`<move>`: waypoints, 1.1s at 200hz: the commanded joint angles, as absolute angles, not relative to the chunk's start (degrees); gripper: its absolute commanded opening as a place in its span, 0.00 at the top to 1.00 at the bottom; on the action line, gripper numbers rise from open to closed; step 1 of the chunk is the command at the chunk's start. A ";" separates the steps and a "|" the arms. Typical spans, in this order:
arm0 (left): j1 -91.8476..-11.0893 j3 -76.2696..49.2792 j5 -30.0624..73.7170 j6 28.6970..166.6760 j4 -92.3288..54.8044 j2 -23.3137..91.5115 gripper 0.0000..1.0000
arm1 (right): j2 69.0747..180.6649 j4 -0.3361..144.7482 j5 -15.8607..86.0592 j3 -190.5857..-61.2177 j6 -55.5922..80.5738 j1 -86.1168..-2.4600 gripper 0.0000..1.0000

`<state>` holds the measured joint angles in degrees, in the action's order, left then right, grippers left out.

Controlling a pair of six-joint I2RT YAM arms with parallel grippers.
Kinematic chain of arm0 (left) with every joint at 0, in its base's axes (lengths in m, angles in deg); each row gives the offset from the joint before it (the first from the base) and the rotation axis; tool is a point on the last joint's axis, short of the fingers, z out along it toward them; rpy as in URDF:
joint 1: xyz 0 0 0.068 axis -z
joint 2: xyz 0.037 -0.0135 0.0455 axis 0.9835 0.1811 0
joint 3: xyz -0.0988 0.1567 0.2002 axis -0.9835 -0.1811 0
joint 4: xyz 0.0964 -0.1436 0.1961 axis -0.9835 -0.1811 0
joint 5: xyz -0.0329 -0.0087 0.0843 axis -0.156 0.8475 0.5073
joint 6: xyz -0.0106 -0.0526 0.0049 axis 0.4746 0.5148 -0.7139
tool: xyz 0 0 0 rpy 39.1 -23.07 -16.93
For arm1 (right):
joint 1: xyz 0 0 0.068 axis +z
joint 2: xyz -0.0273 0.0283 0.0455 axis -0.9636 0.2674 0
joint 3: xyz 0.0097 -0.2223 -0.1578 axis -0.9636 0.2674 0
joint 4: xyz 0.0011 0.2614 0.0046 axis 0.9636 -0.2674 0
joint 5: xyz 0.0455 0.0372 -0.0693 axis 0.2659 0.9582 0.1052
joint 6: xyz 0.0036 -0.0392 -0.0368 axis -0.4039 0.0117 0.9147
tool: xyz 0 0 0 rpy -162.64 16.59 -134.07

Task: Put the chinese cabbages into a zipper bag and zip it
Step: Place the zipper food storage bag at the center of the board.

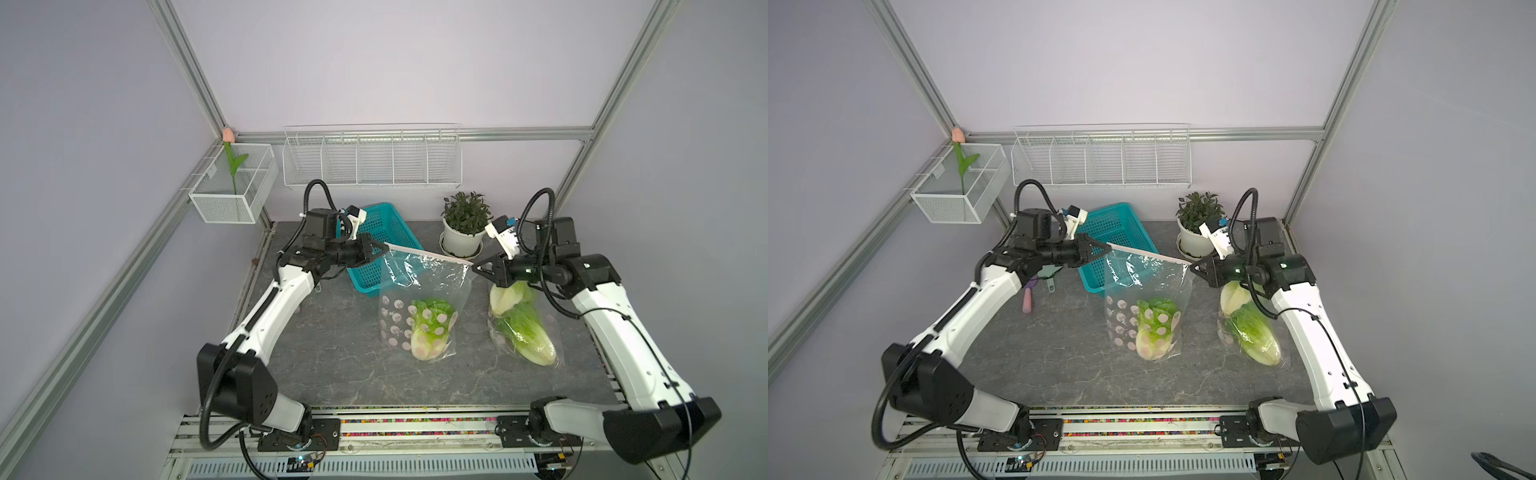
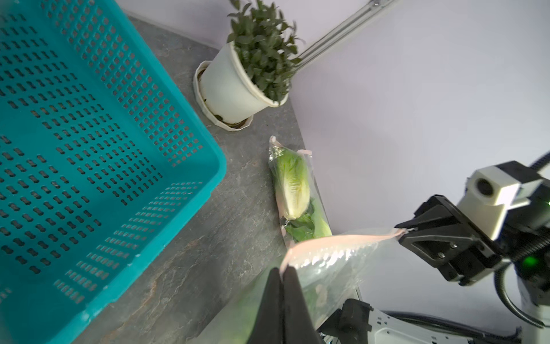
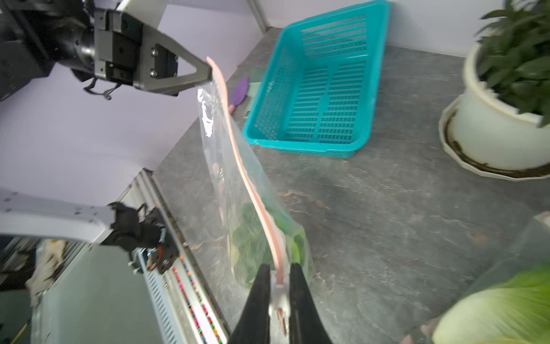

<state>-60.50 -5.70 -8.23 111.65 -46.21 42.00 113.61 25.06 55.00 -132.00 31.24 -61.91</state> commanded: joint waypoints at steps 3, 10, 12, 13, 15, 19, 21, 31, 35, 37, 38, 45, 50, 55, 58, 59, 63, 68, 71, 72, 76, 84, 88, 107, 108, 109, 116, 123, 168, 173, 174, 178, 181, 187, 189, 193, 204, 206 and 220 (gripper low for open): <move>-59.61 2.62 -3.17 110.01 -46.33 51.03 0.96 | 123.21 33.25 44.53 -134.91 25.57 -64.07 0.93; -59.31 6.55 -1.98 107.58 -49.91 54.39 0.90 | 126.33 34.56 42.49 -135.63 25.01 -64.12 0.93; -59.19 7.66 -1.54 106.87 -50.94 55.33 0.89 | 127.14 34.81 41.86 -135.92 24.95 -64.14 0.93; -59.14 8.25 -1.32 106.59 -51.66 55.82 0.88 | 127.49 34.93 41.44 -136.04 24.91 -64.13 0.93; -59.12 9.14 -0.89 105.91 -52.80 56.63 0.86 | 128.37 35.17 40.87 -136.33 24.88 -64.14 0.93; -58.94 11.02 -0.13 104.71 -55.02 58.10 0.83 | 130.08 35.39 39.45 -137.04 24.96 -64.22 0.93; -58.92 11.90 0.22 104.17 -55.82 58.80 0.82 | 130.80 35.39 38.68 -137.35 25.00 -64.21 0.93; -59.00 13.62 2.84 102.25 -58.24 60.24 0.75 | 134.46 35.39 35.64 -139.17 25.16 -64.29 0.92; -59.09 13.71 4.40 101.71 -58.67 60.29 0.73 | 135.63 35.15 34.73 -139.80 25.46 -64.38 0.92; -59.20 13.69 5.26 101.42 -58.88 60.12 0.71 | 136.08 34.96 34.20 -140.14 25.58 -64.38 0.91; -59.23 13.69 5.60 101.32 -58.98 60.02 0.71 | 136.40 34.91 34.01 -140.31 25.66 -64.38 0.91; -59.71 13.41 7.61 100.51 -59.47 59.25 0.67 | 137.91 34.44 31.78 -141.14 26.20 -64.41 0.90; -60.09 12.90 8.62 100.21 -59.46 58.41 0.64 | 138.75 34.23 30.12 -141.40 26.63 -64.47 0.90; -60.57 12.09 9.47 100.11 -59.34 57.32 0.61 | 139.36 33.97 28.34 -141.44 27.20 -64.47 0.90; -60.79 11.50 10.06 100.10 -59.14 56.50 0.59 | 139.70 33.76 27.13 -141.39 27.43 -64.47 0.90; -60.86 11.31 10.20 100.09 -59.06 56.32 0.59 | 139.80 33.70 26.74 -141.37 27.47 -64.47 0.90; -61.26 10.40 10.71 99.94 -58.73 55.17 0.55 | 139.96 33.20 25.16 -141.28 27.50 -64.51 0.90; -61.53 9.00 11.09 99.74 -58.37 53.60 0.52 | 139.86 32.92 23.88 -140.67 27.42 -64.60 0.90; -61.77 8.30 11.23 99.58 -58.24 52.77 0.50 | 139.58 32.93 23.34 -140.16 27.41 -64.64 0.90; -61.79 7.96 11.26 99.51 -58.21 52.39 0.50 | 139.47 32.98 23.22 -139.96 27.41 -64.64 0.90; -62.03 7.01 11.50 99.22 -58.18 51.14 0.49 | 138.84 33.21 22.56 -138.78 27.46 -64.65 0.90; -62.32 4.96 12.21 98.55 -58.61 48.68 0.48 | 136.87 34.43 21.38 -136.07 27.06 -64.65 0.90; -62.44 3.72 12.86 98.22 -58.75 47.27 0.48 | 135.70 35.22 20.73 -134.56 26.77 -64.65 0.89; -62.77 -2.91 15.14 97.61 -57.95 40.14 0.47 | 130.53 37.18 17.18 -129.48 27.12 -64.73 0.68; -62.82 -3.27 15.24 97.61 -57.85 39.61 0.46 | 130.33 37.12 17.02 -129.44 27.18 -64.73 0.66; -62.84 -3.63 15.42 97.61 -57.71 39.17 0.46 | 130.19 37.01 16.90 -129.41 27.21 -64.73 0.64; -62.96 -6.31 16.59 97.36 -56.82 36.11 0.46 | 128.83 35.97 16.47 -129.58 27.68 -64.73 0.48; -63.07 -8.91 18.62 96.87 -56.00 33.18 0.45 | 127.09 34.96 17.19 -129.73 27.94 -64.75 0.38; -61.60 -36.35 36.40 86.05 -33.59 10.46 0.34 | 108.20 50.54 15.89 -111.06 21.49 -70.09 0.15; -61.15 -39.97 40.62 85.60 -28.86 8.54 0.30 | 105.95 54.76 14.32 -106.89 20.88 -70.81 0.14; -61.17 -40.65 41.51 85.54 -27.79 8.26 0.29 | 105.52 55.84 13.92 -106.06 20.85 -70.98 0.13; -61.11 -43.57 45.00 85.65 -22.89 7.31 0.28 | 103.93 59.16 12.72 -102.58 20.93 -71.48 0.13; -61.18 -45.28 47.61 85.85 -20.60 6.80 0.27 | 102.73 62.20 11.82 -99.67 21.33 -71.72 0.13; -61.19 -47.59 52.91 85.80 -15.70 6.47 0.26 | 100.78 68.54 9.81 -94.24 22.72 -71.95 0.13; -61.22 -48.02 54.70 85.62 -14.68 6.59 0.26 | 100.14 70.27 9.16 -92.35 23.30 -71.94 0.13; -61.20 -48.57 58.46 85.10 -12.91 6.98 0.26 | 99.21 74.00 7.70 -89.18 24.30 -71.97 0.12; -61.32 -48.58 69.54 84.46 -11.66 8.83 0.26 | 97.61 82.03 3.74 -82.28 24.65 -72.35 0.11; -61.30 -48.49 71.36 84.67 -11.95 9.22 0.26 | 97.48 83.24 3.23 -81.07 24.61 -72.53 0.11; -61.68 -49.30 81.00 85.52 -12.14 12.00 0.25 | 97.87 90.35 1.24 -75.45 23.73 -73.14 0.11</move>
